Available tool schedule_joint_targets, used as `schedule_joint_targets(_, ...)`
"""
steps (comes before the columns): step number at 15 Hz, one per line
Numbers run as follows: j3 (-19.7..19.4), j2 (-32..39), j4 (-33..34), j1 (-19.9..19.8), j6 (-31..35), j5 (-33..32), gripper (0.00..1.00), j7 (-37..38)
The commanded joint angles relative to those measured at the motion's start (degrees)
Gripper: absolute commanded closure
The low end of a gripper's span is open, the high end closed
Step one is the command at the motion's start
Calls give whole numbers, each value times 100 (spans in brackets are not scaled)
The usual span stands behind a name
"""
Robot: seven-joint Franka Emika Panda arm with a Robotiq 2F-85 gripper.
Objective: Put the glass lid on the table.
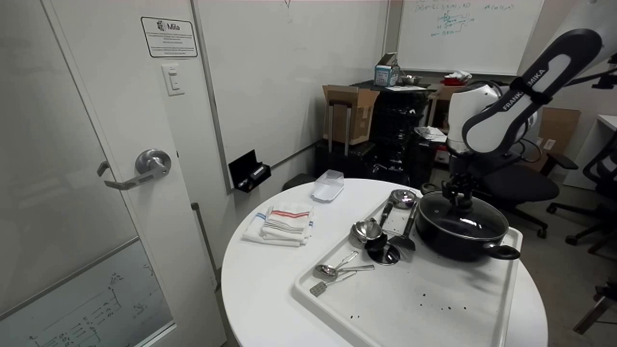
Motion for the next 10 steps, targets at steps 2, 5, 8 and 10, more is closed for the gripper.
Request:
schedule_joint_targets(2,179,-399,-187,-127,-118,184,74,-407)
schedule_joint_targets(5,255,-576,-273,-153,-151,200,74,-520)
schedule_joint_targets(8,360,-762,-372,-177,-162,243,74,-657)
schedule_joint_targets(10,432,-877,-449,-185,-172,293,74,-742)
